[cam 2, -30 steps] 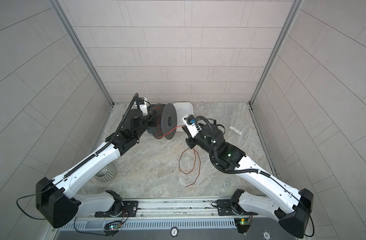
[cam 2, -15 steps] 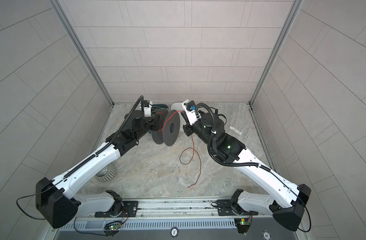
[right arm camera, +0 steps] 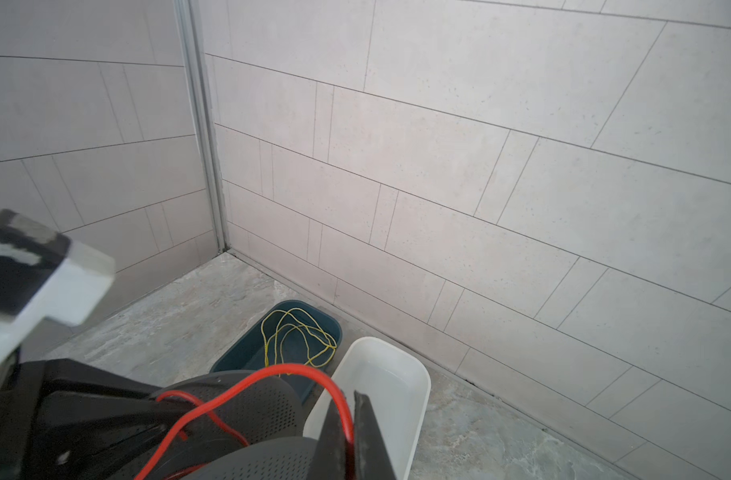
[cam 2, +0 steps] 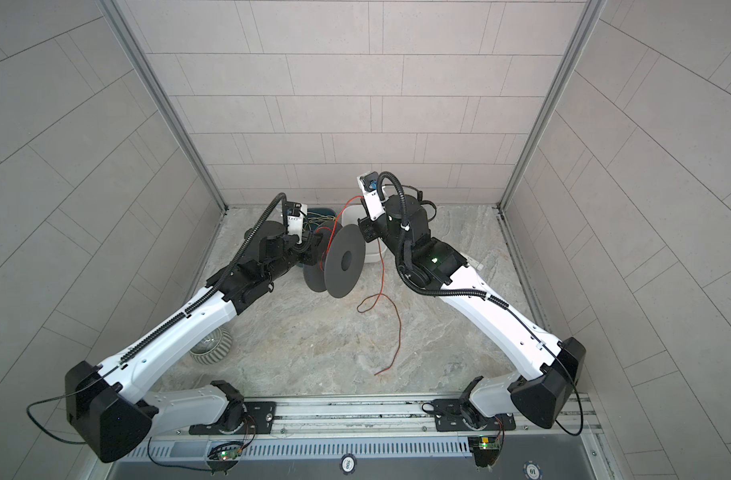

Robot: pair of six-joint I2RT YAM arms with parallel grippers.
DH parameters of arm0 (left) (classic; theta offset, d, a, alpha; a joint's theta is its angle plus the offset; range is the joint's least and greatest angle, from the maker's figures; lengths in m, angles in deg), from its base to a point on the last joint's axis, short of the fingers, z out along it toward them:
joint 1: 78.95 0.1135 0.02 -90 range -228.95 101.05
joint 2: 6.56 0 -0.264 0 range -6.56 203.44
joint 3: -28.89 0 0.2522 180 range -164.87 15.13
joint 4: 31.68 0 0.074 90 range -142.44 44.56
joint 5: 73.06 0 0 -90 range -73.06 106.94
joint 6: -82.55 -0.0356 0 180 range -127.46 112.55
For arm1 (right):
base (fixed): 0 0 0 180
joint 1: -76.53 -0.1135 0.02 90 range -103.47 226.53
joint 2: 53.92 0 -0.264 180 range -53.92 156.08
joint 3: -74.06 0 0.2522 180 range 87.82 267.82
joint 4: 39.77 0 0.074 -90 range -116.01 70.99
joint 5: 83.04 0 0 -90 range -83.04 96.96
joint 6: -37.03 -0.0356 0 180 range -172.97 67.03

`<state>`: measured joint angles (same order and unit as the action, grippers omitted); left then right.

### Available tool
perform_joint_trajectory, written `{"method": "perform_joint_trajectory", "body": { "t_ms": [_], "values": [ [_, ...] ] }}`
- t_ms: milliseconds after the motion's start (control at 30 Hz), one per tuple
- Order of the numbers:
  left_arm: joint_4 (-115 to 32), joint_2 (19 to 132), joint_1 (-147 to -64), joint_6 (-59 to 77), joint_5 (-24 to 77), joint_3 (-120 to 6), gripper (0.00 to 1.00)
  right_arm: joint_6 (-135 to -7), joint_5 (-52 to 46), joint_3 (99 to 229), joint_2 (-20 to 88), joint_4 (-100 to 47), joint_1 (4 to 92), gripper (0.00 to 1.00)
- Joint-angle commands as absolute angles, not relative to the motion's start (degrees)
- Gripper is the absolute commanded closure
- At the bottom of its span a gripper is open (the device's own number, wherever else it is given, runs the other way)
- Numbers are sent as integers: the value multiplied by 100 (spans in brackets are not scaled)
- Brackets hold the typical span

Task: Wrap the cables

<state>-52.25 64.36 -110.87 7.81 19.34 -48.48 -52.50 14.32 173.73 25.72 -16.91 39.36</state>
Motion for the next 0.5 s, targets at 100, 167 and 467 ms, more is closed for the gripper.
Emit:
{"method": "perform_joint_trajectory", "body": {
  "t_ms": [100,167,467],
  "values": [
    [-4851,6275,-11112,731,2230,-4965,100,-5746,1133,17497,2837,-1884,4458,100],
    [-4844,6303,-11112,731,2241,-4970,100,-5881,1087,17492,2937,-1884,4614,100],
    [-4654,6262,-11111,898,2453,-4898,100,-6443,581,16998,3418,-2158,5239,100]
  ]
}}
